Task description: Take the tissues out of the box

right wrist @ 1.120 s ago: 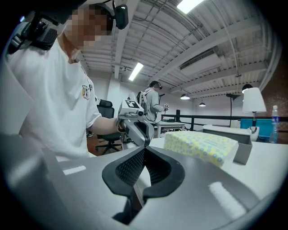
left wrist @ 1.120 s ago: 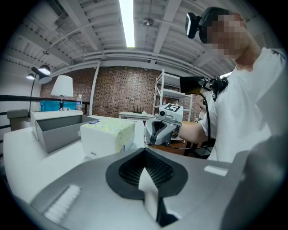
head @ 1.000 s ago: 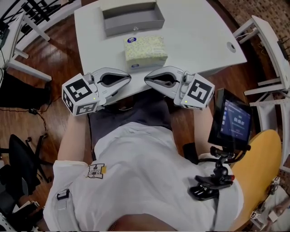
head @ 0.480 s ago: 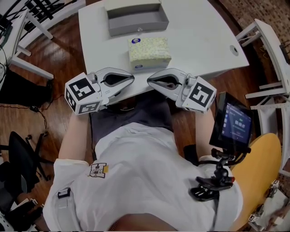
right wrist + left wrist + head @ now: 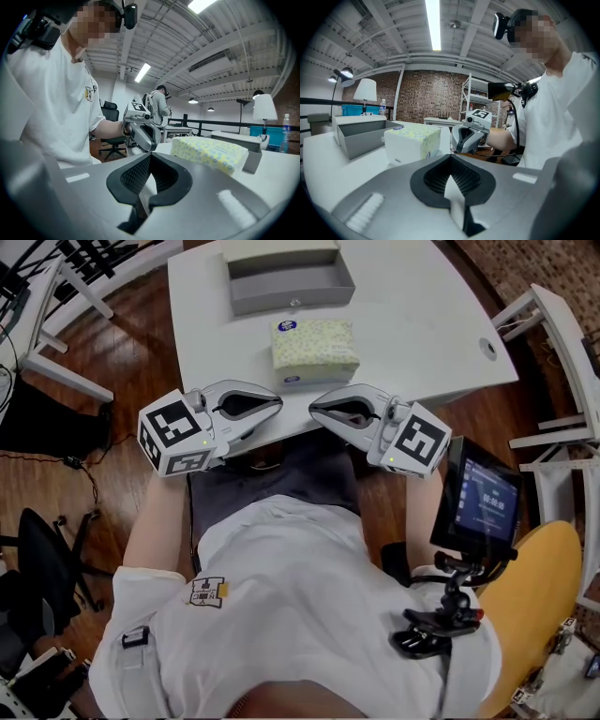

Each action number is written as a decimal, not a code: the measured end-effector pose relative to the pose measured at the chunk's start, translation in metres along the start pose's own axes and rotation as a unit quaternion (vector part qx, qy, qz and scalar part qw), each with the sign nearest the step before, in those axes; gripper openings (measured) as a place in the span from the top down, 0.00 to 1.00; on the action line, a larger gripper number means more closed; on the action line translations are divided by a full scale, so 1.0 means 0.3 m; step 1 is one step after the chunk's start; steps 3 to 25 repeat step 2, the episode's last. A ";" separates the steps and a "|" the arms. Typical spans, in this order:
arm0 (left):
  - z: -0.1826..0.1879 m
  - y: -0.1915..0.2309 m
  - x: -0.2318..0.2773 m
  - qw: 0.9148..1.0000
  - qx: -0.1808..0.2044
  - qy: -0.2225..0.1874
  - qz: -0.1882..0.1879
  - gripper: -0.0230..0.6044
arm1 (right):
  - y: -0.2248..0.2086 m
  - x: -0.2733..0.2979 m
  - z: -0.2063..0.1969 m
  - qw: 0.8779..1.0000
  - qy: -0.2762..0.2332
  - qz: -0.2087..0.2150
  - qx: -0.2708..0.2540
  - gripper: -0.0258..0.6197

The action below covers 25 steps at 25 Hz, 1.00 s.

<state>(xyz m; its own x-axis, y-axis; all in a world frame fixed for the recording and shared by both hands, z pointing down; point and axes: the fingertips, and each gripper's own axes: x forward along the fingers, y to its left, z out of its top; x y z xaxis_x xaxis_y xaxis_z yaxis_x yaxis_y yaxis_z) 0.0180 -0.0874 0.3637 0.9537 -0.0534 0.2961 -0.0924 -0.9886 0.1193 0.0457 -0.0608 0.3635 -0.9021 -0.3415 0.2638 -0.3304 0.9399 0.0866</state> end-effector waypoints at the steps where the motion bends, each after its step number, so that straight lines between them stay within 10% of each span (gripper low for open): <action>1: 0.000 -0.002 0.001 1.000 -0.001 0.000 -0.001 0.97 | 0.001 -0.002 -0.001 1.000 0.001 0.000 0.001 0.96; 25: 0.000 -0.003 0.003 1.000 -0.001 0.000 -0.001 0.97 | 0.002 -0.004 -0.002 1.000 0.001 -0.001 0.001 0.96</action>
